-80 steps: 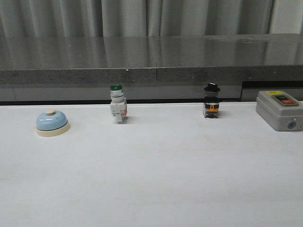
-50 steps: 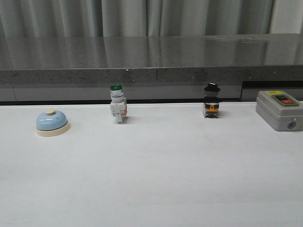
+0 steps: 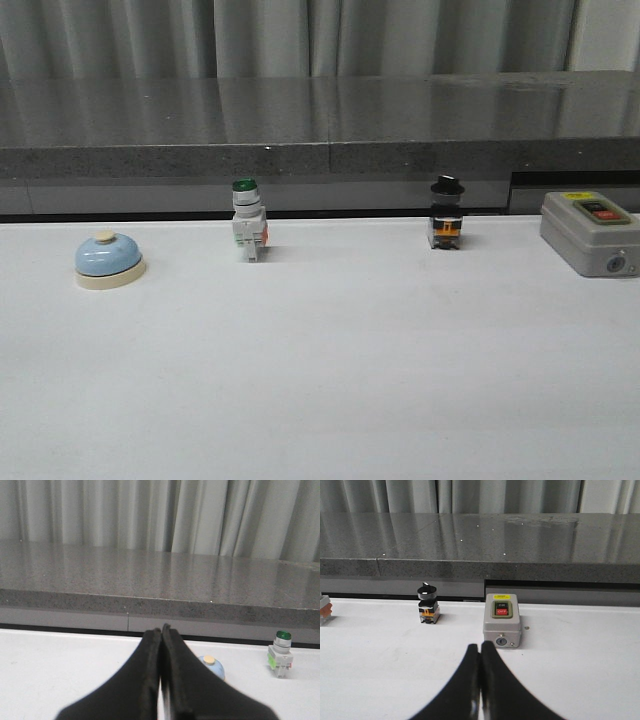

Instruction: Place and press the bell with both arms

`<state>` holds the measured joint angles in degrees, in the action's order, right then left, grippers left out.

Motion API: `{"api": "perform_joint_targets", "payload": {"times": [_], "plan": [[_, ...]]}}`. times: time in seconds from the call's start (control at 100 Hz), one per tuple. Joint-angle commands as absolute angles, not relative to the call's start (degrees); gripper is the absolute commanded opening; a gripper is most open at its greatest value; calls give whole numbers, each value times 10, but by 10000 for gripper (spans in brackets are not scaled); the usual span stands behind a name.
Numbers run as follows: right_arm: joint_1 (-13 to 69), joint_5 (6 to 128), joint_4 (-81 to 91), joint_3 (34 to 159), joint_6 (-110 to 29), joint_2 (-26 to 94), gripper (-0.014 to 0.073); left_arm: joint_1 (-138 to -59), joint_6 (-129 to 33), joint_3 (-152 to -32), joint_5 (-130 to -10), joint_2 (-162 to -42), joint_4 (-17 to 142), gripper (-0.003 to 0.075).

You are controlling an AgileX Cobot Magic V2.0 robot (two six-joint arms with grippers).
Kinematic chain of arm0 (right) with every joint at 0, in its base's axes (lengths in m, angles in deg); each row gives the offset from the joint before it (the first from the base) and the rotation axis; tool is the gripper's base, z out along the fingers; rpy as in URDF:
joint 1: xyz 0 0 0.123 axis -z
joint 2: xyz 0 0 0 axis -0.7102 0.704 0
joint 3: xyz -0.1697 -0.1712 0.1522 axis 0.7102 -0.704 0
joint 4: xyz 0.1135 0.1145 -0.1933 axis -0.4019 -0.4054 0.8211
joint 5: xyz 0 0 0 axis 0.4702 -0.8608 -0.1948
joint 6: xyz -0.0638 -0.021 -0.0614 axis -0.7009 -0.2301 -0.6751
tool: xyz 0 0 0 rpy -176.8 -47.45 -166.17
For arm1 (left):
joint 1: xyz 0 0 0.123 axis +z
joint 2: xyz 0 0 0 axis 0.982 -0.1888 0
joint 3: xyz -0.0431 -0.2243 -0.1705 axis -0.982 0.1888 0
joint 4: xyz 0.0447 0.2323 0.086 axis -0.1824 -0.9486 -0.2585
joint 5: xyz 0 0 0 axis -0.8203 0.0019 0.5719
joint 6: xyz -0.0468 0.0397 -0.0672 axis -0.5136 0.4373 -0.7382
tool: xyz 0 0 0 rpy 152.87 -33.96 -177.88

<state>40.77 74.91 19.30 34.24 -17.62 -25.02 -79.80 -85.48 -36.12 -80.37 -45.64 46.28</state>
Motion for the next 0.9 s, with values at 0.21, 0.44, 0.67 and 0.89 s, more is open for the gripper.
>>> {"api": "perform_joint_targets", "payload": {"times": [0.21, 0.44, 0.67, 0.89], "plan": [[407, 797, 200, 350, -177, -261, -60, -800, -861, -571, -683, -623, 498, -20], [407, 797, 200, 350, -177, -261, -60, -800, -838, -743, -497, -779, 496, -20], [407, 797, 200, 350, -177, -261, -60, -800, -820, -820, -468, -899, 496, -20], [407, 797, 200, 350, -177, -261, -60, -800, -817, -838, -471, -950, 496, -1]]}}
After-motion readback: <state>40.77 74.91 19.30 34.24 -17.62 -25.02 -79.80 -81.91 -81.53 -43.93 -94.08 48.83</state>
